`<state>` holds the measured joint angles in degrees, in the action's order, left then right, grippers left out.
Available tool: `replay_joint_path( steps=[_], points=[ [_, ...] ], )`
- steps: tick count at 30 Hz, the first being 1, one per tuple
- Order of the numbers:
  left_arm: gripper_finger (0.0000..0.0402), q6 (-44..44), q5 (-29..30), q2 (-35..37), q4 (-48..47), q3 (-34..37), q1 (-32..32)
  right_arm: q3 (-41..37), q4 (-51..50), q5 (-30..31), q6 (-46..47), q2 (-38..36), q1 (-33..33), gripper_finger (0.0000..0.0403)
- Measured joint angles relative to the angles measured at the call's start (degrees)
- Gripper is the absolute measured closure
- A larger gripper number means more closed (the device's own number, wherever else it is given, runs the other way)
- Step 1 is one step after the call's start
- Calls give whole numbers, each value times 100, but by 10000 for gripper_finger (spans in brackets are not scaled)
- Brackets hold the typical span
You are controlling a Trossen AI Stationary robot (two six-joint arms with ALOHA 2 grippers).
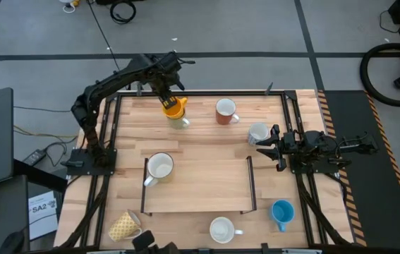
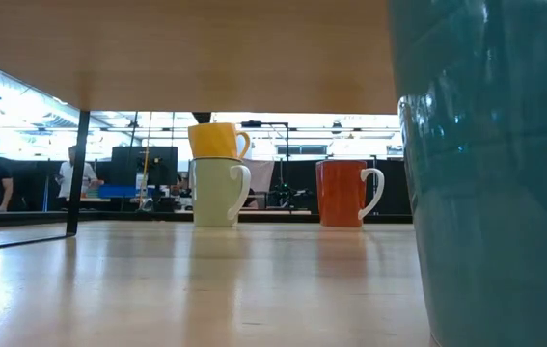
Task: Place coffee mugs
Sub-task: Put the yellow mug on the shelf
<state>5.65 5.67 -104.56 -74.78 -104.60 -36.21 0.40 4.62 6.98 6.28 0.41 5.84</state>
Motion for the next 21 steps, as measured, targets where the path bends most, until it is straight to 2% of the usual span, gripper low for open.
replay_joint_path(
  steps=[16,21],
  points=[
    [256,15,42,-432,17,0,4,0,-1,-2,-1,0,0,275],
    [277,13,42,-434,2,0,7,0,-4,-2,0,0,-1,275]
  ],
)
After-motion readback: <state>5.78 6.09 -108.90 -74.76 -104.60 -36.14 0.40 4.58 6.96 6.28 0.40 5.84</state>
